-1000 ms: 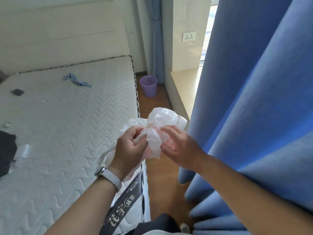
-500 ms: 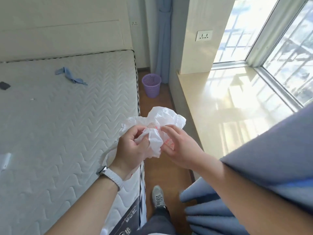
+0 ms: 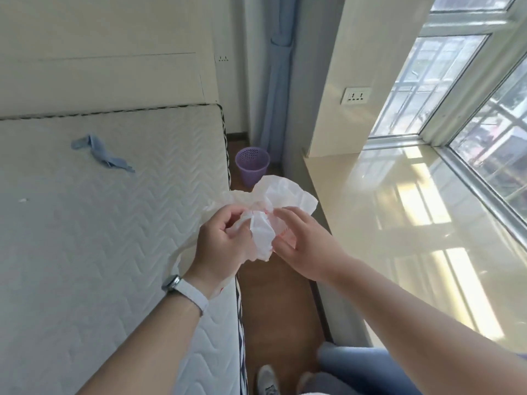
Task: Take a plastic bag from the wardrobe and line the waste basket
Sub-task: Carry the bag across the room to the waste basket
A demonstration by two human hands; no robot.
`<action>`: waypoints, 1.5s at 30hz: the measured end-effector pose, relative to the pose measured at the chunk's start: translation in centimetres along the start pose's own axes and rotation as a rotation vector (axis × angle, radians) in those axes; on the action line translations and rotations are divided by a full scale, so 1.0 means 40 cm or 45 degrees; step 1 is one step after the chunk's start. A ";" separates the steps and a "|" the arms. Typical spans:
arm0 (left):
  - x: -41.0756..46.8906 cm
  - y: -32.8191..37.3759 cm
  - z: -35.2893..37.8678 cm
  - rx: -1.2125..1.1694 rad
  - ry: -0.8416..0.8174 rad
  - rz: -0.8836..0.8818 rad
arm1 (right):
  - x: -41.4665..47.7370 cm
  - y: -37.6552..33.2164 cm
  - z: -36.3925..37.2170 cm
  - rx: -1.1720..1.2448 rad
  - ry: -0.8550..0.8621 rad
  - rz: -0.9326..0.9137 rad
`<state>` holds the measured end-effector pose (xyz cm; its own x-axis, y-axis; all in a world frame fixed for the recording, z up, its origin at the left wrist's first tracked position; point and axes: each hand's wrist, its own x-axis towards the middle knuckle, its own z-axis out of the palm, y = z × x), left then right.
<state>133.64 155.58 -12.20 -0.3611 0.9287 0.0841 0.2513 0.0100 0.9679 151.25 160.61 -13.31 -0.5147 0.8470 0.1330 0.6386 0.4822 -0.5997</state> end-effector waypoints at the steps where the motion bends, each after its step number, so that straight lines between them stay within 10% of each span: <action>1: 0.025 -0.001 -0.007 0.005 0.014 -0.007 | 0.030 0.002 -0.003 -0.005 0.005 -0.011; 45: 1.479 -0.152 0.254 0.025 0.027 -0.166 | 1.437 0.592 -0.076 0.077 -0.202 -0.032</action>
<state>119.88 214.22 -15.51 -0.4106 0.9111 -0.0366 0.2184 0.1373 0.9662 138.52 221.40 -17.46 -0.6170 0.7866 0.0253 0.5912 0.4844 -0.6449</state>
